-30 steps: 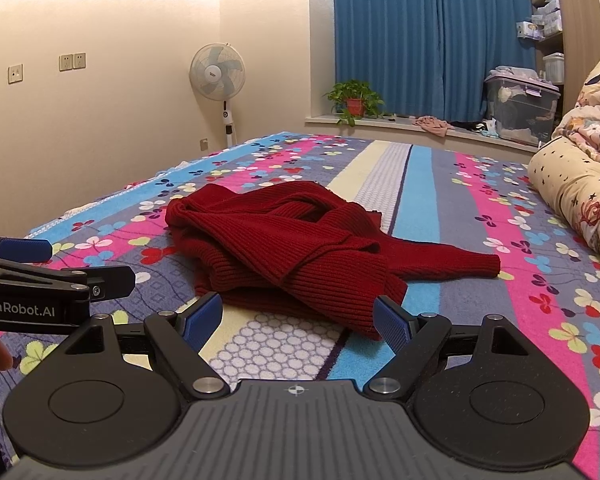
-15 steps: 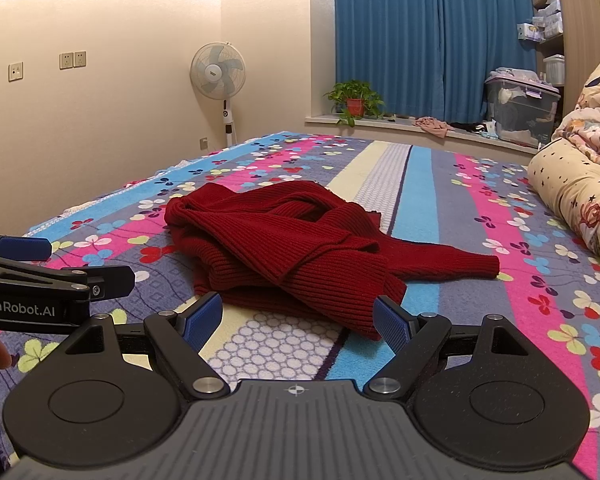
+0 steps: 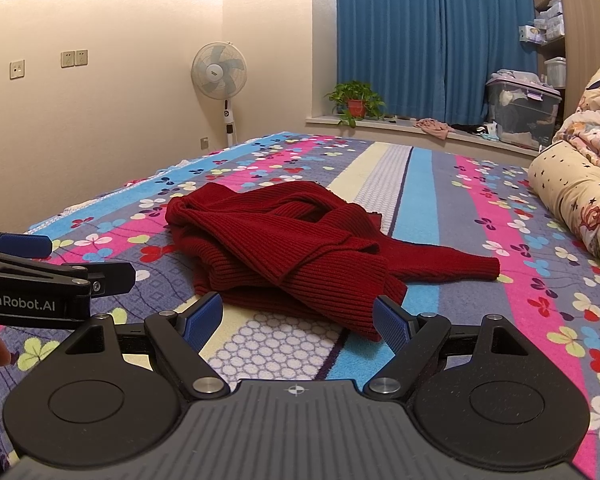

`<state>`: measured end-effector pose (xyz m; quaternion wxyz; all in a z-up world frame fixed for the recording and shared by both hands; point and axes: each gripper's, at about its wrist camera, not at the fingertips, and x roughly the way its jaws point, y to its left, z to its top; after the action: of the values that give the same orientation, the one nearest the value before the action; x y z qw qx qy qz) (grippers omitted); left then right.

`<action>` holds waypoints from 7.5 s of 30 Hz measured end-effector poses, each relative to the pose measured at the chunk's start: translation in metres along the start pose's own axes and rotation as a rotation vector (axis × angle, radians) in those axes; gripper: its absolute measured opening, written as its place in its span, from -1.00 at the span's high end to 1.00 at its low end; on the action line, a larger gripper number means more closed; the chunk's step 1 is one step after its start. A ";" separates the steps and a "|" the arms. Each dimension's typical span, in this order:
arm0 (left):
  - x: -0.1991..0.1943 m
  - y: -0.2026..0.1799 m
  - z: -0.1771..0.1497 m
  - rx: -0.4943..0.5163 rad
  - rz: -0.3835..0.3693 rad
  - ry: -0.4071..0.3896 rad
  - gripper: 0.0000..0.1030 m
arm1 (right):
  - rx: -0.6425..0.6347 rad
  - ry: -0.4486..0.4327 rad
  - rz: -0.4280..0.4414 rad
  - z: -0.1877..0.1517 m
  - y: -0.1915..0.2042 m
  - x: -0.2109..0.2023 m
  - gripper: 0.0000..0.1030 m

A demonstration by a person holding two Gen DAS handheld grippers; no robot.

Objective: Fold small clothes

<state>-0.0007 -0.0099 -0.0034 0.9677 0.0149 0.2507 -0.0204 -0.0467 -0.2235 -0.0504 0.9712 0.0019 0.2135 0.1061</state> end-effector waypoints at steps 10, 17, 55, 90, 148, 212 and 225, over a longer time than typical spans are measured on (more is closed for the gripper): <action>0.000 0.000 0.000 0.006 0.007 -0.003 -0.99 | 0.012 -0.019 0.003 0.001 -0.005 -0.001 -0.63; 0.001 -0.002 -0.001 0.031 0.014 -0.018 -0.87 | 0.078 -0.038 -0.028 0.009 -0.019 -0.005 0.17; 0.176 0.014 0.065 -0.298 -0.107 0.227 0.82 | 0.313 0.170 -0.125 0.035 -0.099 0.034 0.12; 0.127 0.279 -0.013 -0.373 0.034 0.483 -0.02 | 0.415 0.394 0.042 -0.020 -0.106 0.187 -0.29; 0.076 0.201 -0.048 0.227 -0.176 0.590 0.88 | -0.151 0.606 -0.124 -0.037 -0.089 0.053 0.72; 0.345 -0.029 0.138 0.224 0.012 0.102 -0.57 | -0.053 0.341 -0.161 0.030 -0.095 0.076 0.25; 0.382 0.008 0.144 0.332 0.013 0.135 0.78 | -0.059 0.436 -0.156 0.014 -0.103 0.100 0.25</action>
<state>0.4033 -0.0201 -0.0628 0.9331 0.1773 0.3082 -0.0541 0.0690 -0.3029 -0.0846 0.9071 -0.0658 0.4144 0.0348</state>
